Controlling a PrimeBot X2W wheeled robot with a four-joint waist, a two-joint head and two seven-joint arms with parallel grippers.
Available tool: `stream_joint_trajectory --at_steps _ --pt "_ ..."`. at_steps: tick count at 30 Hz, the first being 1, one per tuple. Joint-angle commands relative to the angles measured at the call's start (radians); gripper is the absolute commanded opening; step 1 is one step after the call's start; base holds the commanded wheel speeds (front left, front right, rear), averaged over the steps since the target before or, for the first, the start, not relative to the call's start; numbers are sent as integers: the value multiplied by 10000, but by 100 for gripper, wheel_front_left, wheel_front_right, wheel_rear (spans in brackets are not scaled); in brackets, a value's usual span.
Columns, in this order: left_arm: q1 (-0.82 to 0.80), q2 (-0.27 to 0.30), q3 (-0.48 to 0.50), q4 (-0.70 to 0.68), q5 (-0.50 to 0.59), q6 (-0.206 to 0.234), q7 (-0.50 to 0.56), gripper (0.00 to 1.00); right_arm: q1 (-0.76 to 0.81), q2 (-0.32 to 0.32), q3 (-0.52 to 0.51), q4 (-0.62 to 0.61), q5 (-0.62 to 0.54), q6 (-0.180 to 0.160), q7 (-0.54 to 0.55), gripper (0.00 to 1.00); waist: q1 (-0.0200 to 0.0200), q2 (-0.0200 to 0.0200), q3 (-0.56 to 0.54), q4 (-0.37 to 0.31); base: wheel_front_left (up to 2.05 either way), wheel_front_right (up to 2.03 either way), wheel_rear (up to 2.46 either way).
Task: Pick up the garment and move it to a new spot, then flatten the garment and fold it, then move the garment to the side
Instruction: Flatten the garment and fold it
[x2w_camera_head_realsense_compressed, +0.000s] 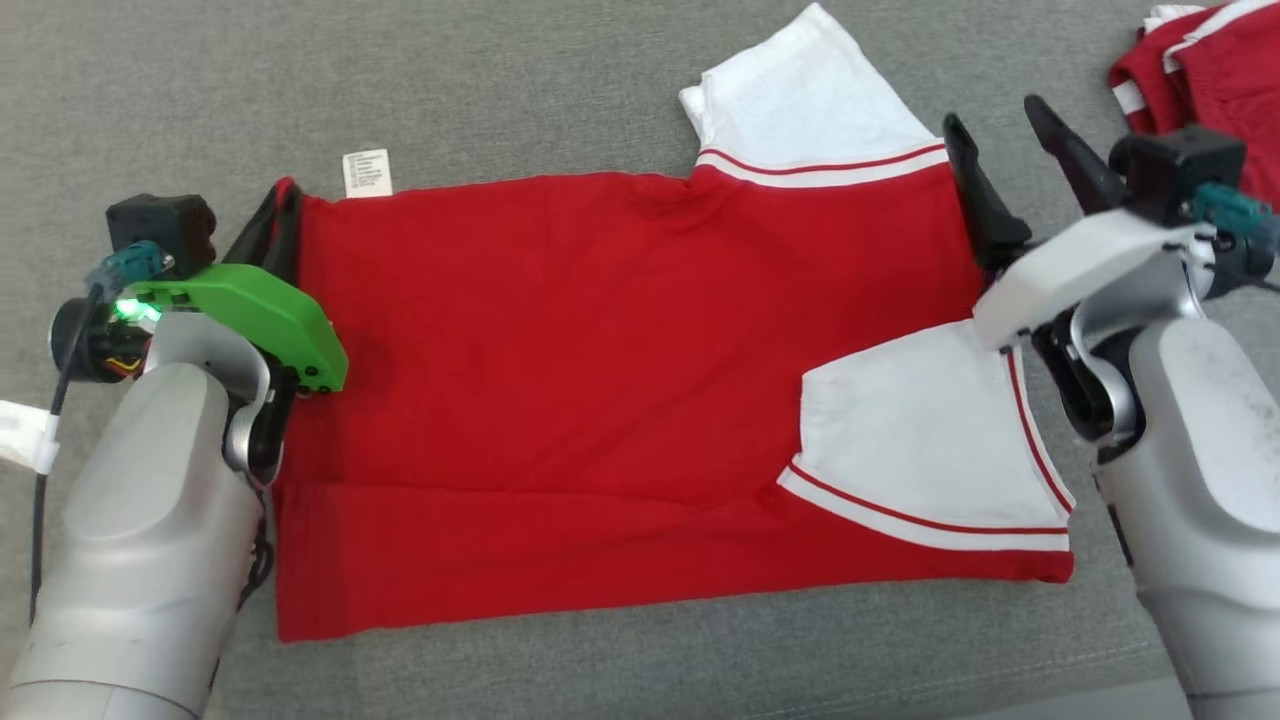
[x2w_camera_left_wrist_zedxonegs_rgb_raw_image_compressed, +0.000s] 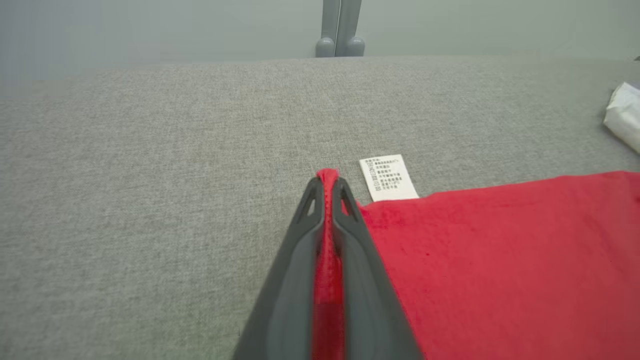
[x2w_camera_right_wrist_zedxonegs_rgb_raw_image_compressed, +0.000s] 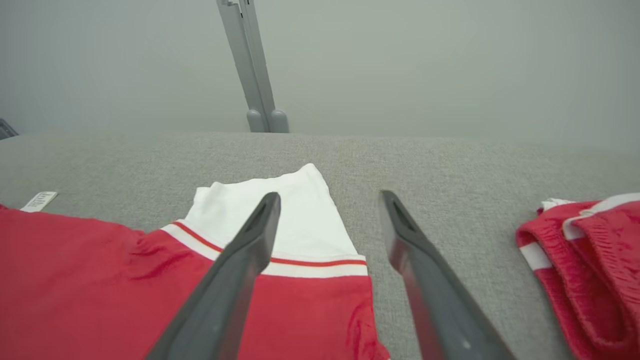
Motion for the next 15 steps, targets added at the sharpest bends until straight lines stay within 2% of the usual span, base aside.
stream_joint_trajectory --at_steps 1,9,15 --pt "-118 -101 -22 -98 -54 -51 -232 0 -506 -39 -5 361 -174 -3 138 100 -1 0 148 675 0 0 0" --pt "-275 -1059 -321 -514 -63 -181 -1054 0 -3047 -345 -200 3545 -1161 -3 941 100 -1 0 551 2114 0 0 0" --pt "-445 -1598 -494 -537 -88 -239 -1297 0 -4317 -410 -534 5740 -1917 -3 1318 100 -1 0 803 2728 0 0 0"
